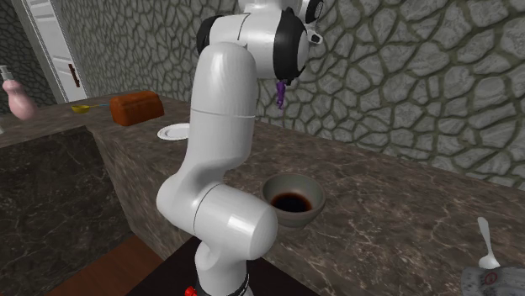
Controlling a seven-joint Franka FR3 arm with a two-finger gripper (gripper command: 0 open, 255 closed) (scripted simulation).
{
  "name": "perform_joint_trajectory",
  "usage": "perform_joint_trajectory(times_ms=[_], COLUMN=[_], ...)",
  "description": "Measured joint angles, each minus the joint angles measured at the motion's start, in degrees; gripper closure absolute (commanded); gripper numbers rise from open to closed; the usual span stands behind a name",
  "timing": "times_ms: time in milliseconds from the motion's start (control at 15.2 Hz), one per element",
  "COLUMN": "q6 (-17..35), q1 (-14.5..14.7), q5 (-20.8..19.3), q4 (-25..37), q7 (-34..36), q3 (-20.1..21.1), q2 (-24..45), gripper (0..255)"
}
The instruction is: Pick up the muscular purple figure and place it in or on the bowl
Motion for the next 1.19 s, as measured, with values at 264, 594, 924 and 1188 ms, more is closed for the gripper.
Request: perform_joint_trajectory(times_ms=[264, 594, 924, 1188], q6=[-0.1, 1.4, 1.2, -0.4], q1=[-0.8, -3.0, -4.6, -5.8], q5=[0.6, 1.9, 2.4, 2.0], q4=[-4.8, -19.8, -30.9, -38.1], q7=[-1.0, -5.0, -8.7, -11.5], q3=[-0.3, -1.8, -3.8, -5.8], q2=[-4.7, -17.2, -27.6, -35.5], gripper=[255, 255, 255, 255])
